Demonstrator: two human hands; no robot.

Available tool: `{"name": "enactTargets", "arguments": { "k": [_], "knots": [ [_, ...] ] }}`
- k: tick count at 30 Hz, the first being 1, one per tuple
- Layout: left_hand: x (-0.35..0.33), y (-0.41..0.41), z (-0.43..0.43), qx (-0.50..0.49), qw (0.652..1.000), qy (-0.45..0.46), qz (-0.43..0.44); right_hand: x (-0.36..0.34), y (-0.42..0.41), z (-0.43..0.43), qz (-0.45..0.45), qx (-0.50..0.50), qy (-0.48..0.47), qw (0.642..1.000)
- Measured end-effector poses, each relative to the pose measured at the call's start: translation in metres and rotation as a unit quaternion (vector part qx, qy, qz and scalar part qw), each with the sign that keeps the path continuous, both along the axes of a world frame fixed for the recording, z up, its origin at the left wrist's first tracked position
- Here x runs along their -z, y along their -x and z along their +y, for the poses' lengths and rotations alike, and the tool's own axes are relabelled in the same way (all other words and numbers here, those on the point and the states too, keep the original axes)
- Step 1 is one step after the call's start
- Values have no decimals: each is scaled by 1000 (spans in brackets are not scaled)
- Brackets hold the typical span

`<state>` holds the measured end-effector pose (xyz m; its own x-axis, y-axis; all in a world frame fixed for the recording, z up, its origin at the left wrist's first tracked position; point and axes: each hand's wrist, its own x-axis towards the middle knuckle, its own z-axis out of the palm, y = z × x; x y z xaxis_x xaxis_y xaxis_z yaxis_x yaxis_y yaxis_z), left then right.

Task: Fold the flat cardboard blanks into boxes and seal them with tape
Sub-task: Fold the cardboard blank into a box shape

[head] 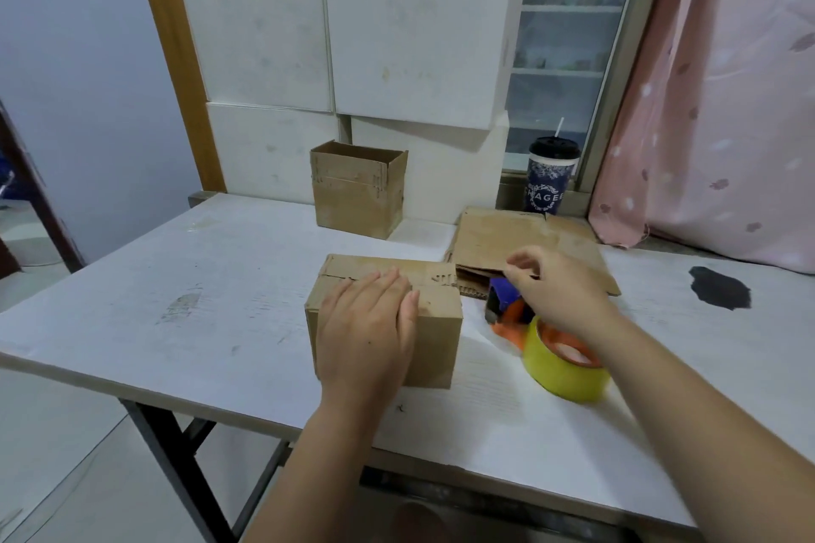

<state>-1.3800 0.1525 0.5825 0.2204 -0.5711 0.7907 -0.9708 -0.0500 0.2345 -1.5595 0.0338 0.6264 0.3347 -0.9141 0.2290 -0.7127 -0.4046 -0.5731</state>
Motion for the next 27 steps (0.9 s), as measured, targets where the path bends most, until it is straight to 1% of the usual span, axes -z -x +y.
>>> {"name": "enactTargets", "arguments": {
  "k": [1, 3, 4, 5, 6, 7, 9, 14, 17, 19, 22, 25, 27],
  "knots": [
    [0, 0, 1, 0, 1000, -2, 6, -2, 12, -10, 92, 14, -8, 996],
    [-1, 0, 2, 0, 1000, -8, 18, -2, 32, -25, 241, 6, -45, 970],
    [-1, 0, 3, -1, 1000, -10, 21, -1, 40, -29, 292, -8, -69, 954],
    [-1, 0, 3, -1, 1000, -14, 25, -1, 47, -32, 324, -20, -97, 941],
    [-1, 1, 4, -2, 999, -19, 27, 0, 53, -34, 332, -25, -129, 934],
    [-2, 1, 4, -2, 999, -25, 30, 1, 58, -35, 318, -26, -164, 933],
    [-3, 2, 4, -2, 999, -35, 36, 4, 64, -36, 256, -24, -209, 944],
    [-5, 2, 5, -1, 998, -43, 41, 10, 73, -38, 164, -20, -213, 963],
    [-5, 2, 5, 0, 998, -45, 44, 13, 79, -37, 115, -21, -237, 964],
    [-5, 3, 5, -1, 998, -48, 48, 16, 82, -35, 46, -26, -275, 960],
    [-6, 4, 5, -3, 998, -44, 49, 21, 81, -28, -89, -43, -340, 935],
    [-6, 5, 6, -5, 998, -44, 52, 21, 74, -21, -196, -88, -393, 894],
    [-6, 4, 6, -4, 998, -42, 52, 18, 68, -15, -253, -100, -422, 865]
  ]
}}
